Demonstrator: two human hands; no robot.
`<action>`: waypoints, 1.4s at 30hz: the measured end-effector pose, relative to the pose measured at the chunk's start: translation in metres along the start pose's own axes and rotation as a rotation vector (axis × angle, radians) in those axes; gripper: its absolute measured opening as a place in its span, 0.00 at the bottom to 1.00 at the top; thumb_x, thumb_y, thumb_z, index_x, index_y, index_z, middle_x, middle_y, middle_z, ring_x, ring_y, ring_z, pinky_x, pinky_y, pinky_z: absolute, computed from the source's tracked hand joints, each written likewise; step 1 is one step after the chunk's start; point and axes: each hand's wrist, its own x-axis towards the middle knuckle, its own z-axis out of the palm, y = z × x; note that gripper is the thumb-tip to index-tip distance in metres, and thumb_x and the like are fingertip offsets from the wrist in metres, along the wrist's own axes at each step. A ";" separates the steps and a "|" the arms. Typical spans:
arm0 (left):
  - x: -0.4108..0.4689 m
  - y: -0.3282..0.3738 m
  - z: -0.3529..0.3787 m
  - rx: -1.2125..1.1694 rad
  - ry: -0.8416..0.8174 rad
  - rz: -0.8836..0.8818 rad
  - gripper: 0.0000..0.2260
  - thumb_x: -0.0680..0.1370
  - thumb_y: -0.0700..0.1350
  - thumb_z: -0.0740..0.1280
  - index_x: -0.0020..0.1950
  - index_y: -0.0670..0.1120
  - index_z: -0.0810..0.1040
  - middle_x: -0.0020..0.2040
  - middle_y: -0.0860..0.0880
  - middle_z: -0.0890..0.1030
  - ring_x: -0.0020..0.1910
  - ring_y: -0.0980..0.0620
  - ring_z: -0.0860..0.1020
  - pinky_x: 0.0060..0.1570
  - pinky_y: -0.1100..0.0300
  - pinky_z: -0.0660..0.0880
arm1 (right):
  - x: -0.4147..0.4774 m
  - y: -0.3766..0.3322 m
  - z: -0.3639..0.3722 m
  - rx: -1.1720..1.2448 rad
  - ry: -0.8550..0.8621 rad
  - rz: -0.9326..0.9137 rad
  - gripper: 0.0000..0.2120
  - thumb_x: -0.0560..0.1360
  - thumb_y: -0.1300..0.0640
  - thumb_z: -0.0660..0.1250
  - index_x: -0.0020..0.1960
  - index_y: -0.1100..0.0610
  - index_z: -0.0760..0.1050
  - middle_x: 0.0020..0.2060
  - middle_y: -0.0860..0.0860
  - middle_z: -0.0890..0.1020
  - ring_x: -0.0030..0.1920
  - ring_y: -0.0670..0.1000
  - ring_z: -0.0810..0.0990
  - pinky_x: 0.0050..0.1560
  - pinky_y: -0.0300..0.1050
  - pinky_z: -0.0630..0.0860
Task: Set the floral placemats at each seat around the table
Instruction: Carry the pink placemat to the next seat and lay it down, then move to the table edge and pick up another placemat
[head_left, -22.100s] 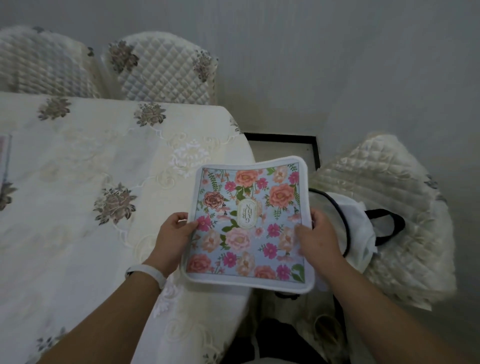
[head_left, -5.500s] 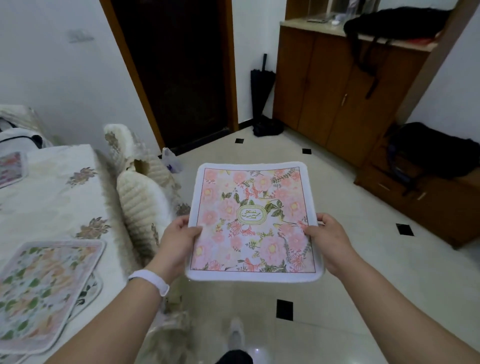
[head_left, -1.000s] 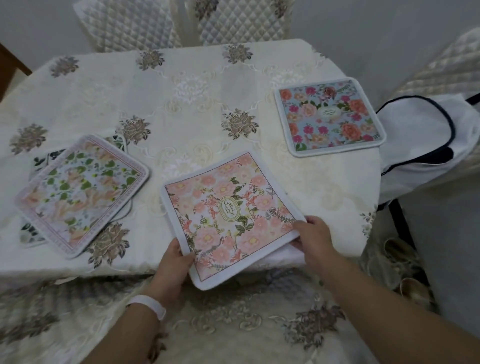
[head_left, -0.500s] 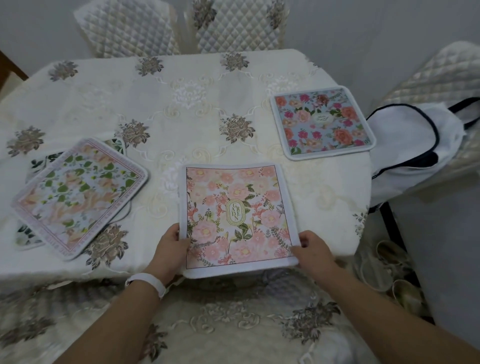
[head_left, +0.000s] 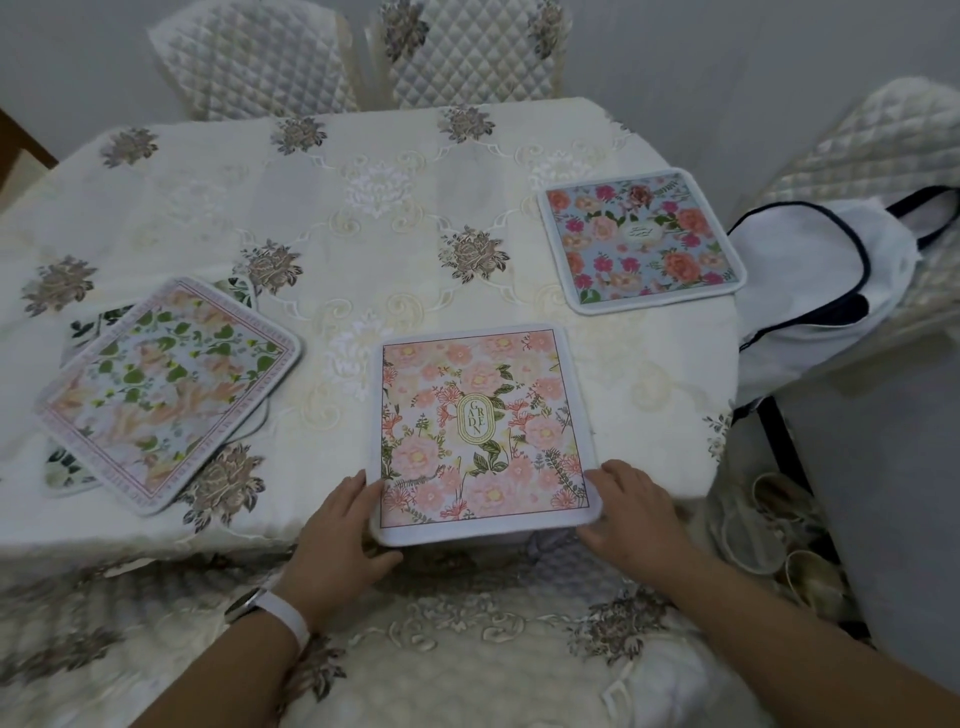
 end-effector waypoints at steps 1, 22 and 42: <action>-0.003 -0.001 0.003 0.024 0.005 0.020 0.43 0.66 0.58 0.77 0.77 0.48 0.63 0.77 0.45 0.63 0.75 0.43 0.61 0.72 0.48 0.61 | -0.001 -0.001 0.001 -0.021 -0.005 -0.023 0.34 0.71 0.41 0.67 0.73 0.51 0.65 0.70 0.53 0.68 0.69 0.55 0.66 0.68 0.54 0.66; 0.010 0.001 0.012 -0.003 0.136 -0.036 0.35 0.68 0.57 0.74 0.73 0.51 0.68 0.75 0.51 0.68 0.73 0.45 0.63 0.66 0.40 0.68 | 0.004 -0.002 0.001 0.002 0.040 0.020 0.31 0.74 0.47 0.68 0.74 0.51 0.64 0.72 0.53 0.65 0.71 0.55 0.63 0.69 0.53 0.64; 0.003 0.015 0.007 -0.040 0.083 -0.097 0.34 0.72 0.56 0.72 0.75 0.50 0.64 0.77 0.50 0.64 0.76 0.46 0.60 0.71 0.44 0.64 | 0.002 -0.002 -0.007 0.031 -0.022 0.031 0.30 0.75 0.46 0.66 0.74 0.52 0.63 0.73 0.53 0.64 0.70 0.55 0.64 0.69 0.53 0.65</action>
